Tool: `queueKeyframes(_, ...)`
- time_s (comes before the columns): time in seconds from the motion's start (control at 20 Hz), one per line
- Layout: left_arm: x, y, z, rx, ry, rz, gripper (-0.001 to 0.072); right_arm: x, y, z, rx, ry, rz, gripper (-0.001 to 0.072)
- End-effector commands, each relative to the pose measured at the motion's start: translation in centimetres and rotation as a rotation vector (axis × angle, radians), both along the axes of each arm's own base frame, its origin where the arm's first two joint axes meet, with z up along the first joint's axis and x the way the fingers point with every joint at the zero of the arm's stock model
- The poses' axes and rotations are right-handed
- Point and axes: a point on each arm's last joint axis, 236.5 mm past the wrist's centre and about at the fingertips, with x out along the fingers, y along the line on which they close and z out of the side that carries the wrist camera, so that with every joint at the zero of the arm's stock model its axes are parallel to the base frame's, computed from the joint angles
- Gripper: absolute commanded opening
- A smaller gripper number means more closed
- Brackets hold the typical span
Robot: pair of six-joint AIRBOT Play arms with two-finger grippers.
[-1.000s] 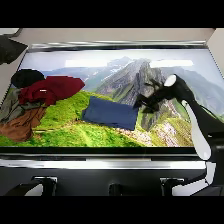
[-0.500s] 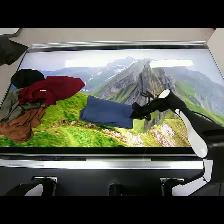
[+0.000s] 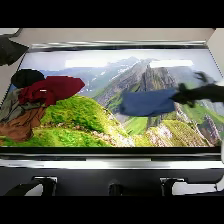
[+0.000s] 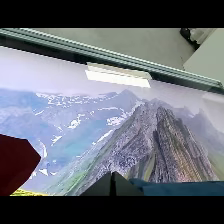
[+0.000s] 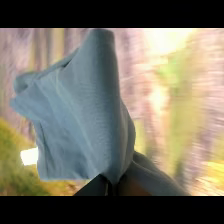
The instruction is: Fold the shirts.
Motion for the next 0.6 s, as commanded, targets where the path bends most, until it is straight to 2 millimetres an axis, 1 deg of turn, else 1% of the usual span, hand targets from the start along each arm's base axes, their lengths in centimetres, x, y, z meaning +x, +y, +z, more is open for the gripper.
queueKeyframes(0.0, 0.0, 0.0, 0.1, 0.000, -0.001, 0.000, 0.0029, -6.9, -12.0, 1.7, -0.076, 0.099, -0.252, 0.0039)
queueKeyframes(0.1, 0.0, 0.0, 0.1, 0.000, -0.001, 0.000, 0.0029, -11.2, -17.2, 1.7, -0.113, 0.177, -0.409, 0.0040)
queueKeyframes(0.15, 0.0, 0.0, 0.1, 0.000, -0.001, 0.000, 0.0029, -13.4, -19.2, 1.4, -0.124, 0.220, -0.489, 0.0039)
queueKeyframes(0.2, 0.0, 0.0, 0.0, 0.000, -0.001, 0.000, 0.0029, -15.7, -20.8, 0.8, -0.129, 0.278, -0.577, 0.0039)
queueKeyframes(0.25, 0.0, 0.0, 0.0, 0.000, -0.001, 0.000, 0.0029, -17.9, -21.6, -0.1, -0.134, 0.340, -0.639, 0.0039)
queueKeyframes(0.3, 0.0, 0.0, 0.0, 0.000, -0.001, 0.000, 0.0029, -20.3, -21.6, -1.5, -0.142, 0.412, -0.674, 0.0039)
queueKeyframes(0.35, 0.0, 0.0, 0.0, 0.000, 0.000, 0.000, 0.0029, -22.1, -20.9, -2.9, -0.146, 0.473, -0.685, 0.0039)
queueKeyframes(0.4, 0.0, 0.0, 0.0, 0.000, -0.001, 0.000, 0.0029, -23.6, -19.7, -4.4, -0.139, 0.527, -0.676, 0.0039)
queueKeyframes(0.5, 0.0, 0.0, 0.0, 0.000, -0.001, 0.000, 0.0029, -25.7, -17.0, -7.0, -0.103, 0.600, -0.658, 0.0039)
queueKeyframes(0.55, 0.0, 0.0, 0.0, 0.000, 0.000, 0.000, 0.0029, -26.6, -16.3, -7.7, -0.100, 0.624, -0.653, 0.0038)
